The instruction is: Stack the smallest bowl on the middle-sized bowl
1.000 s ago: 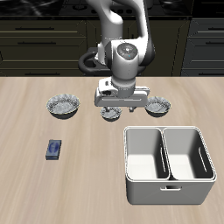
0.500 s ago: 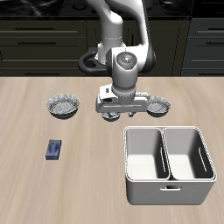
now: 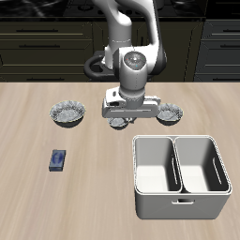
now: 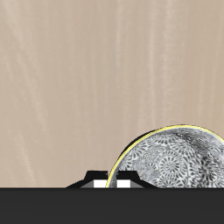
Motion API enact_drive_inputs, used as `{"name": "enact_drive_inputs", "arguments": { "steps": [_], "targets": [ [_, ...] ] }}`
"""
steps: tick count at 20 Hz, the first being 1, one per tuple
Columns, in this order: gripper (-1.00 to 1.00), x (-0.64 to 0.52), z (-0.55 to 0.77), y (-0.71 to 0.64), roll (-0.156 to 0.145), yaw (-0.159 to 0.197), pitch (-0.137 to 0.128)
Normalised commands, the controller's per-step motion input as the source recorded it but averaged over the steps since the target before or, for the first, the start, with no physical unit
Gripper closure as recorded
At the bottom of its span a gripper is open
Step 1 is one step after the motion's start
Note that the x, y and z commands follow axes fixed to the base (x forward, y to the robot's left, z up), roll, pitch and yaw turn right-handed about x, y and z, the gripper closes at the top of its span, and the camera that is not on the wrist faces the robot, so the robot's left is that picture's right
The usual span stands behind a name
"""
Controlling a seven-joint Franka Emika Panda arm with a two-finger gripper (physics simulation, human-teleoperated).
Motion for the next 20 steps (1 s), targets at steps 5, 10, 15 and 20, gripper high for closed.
{"name": "enact_drive_inputs", "arguments": {
  "steps": [5,10,15,20],
  "targets": [
    [1.00,-0.02,0.30,-0.01,-0.010,0.005,-0.043],
    [1.00,-0.09,0.59,0.10,-0.004,0.012,-0.088],
    [1.00,-0.08,0.49,0.10,-0.013,0.007,-0.066],
    [1.00,-0.05,0.47,0.11,0.003,0.008,-0.063]
  ]
}}
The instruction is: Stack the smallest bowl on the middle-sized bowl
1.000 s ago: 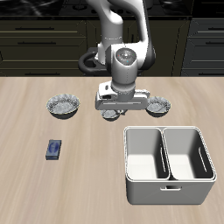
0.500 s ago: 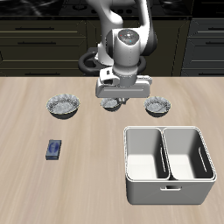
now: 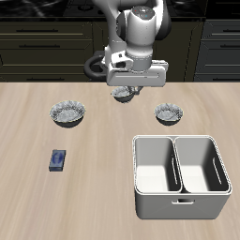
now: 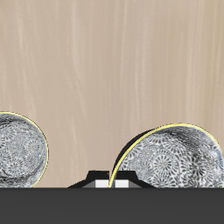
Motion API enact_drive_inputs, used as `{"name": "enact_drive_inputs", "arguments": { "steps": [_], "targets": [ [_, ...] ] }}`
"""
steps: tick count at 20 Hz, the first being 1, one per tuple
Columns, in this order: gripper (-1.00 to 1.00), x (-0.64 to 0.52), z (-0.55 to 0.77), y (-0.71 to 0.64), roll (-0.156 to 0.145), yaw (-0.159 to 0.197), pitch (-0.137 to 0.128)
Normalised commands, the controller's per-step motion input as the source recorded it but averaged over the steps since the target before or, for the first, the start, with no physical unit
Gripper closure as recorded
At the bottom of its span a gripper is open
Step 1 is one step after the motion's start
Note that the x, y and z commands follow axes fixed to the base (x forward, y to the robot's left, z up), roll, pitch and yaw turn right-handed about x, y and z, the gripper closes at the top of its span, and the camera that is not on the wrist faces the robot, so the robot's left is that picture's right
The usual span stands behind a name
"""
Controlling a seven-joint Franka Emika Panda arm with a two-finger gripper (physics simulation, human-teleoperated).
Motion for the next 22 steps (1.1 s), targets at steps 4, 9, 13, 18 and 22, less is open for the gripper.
{"name": "enact_drive_inputs", "arguments": {
  "steps": [4,9,13,18,22],
  "targets": [
    [1.00,-0.04,0.24,0.13,0.011,0.006,-0.026],
    [1.00,-0.04,0.18,0.11,0.011,0.002,-0.031],
    [1.00,0.01,0.01,0.34,0.004,0.015,0.012],
    [1.00,-0.08,0.02,0.43,0.033,-0.003,0.008],
    [1.00,-0.08,0.00,0.37,0.033,-0.008,0.008]
  ]
}}
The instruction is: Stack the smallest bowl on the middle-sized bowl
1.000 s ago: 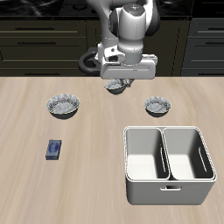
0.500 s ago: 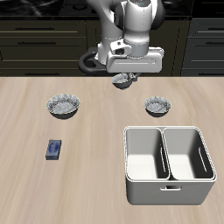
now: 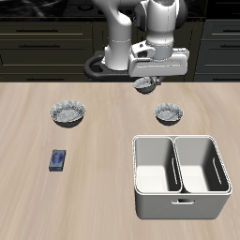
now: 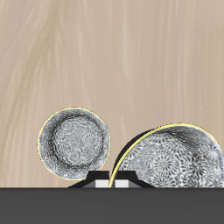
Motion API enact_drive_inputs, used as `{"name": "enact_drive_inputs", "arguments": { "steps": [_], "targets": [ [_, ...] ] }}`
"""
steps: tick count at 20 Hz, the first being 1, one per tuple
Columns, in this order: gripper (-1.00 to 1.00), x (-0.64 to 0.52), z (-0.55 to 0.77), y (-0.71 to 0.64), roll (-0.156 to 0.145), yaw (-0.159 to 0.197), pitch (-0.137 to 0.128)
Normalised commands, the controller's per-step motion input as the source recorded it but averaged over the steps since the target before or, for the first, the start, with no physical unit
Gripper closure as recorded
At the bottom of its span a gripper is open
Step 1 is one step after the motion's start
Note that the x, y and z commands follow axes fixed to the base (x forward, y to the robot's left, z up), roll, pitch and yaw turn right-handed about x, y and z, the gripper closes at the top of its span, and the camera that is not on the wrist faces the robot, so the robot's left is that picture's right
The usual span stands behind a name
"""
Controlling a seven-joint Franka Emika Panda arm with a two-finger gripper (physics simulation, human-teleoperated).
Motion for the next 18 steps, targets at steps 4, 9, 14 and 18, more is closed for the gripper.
{"name": "enact_drive_inputs", "arguments": {
  "steps": [4,9,14,18],
  "targets": [
    [1.00,-0.07,-0.15,0.45,0.051,0.016,0.026],
    [1.00,0.02,-0.12,0.42,0.023,0.004,0.027],
    [1.00,0.04,-0.04,0.30,-0.004,-0.018,0.022],
    [1.00,0.00,-0.01,0.32,0.003,-0.007,0.004]
  ]
}}
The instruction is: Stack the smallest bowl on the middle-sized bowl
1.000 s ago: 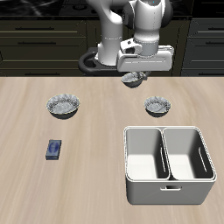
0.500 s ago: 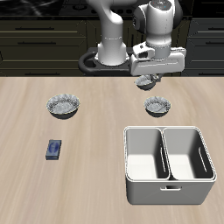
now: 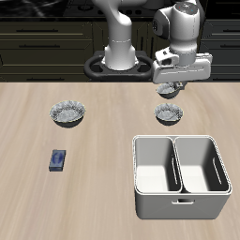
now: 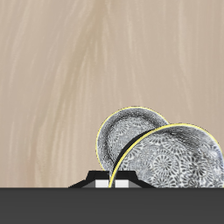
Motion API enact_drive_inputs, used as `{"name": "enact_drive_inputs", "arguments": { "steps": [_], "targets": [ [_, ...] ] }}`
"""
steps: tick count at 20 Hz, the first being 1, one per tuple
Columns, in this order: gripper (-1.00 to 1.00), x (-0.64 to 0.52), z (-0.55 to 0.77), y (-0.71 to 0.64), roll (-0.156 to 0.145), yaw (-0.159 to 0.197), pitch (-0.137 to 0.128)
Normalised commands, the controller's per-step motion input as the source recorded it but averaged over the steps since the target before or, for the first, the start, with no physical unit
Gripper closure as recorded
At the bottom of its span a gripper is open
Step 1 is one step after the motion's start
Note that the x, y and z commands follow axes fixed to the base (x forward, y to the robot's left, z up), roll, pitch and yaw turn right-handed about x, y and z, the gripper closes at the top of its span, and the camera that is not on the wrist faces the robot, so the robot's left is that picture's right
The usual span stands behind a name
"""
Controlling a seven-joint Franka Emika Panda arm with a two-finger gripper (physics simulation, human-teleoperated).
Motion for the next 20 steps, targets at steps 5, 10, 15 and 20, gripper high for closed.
{"name": "enact_drive_inputs", "arguments": {
  "steps": [5,10,15,20],
  "targets": [
    [1.00,-0.05,-0.01,0.34,0.032,-0.010,0.011],
    [1.00,0.03,0.01,0.11,-0.015,0.015,-0.021],
    [1.00,0.11,-0.17,0.10,-0.012,0.000,0.028],
    [1.00,0.08,-0.17,-0.01,-0.017,0.003,0.012]
  ]
}}
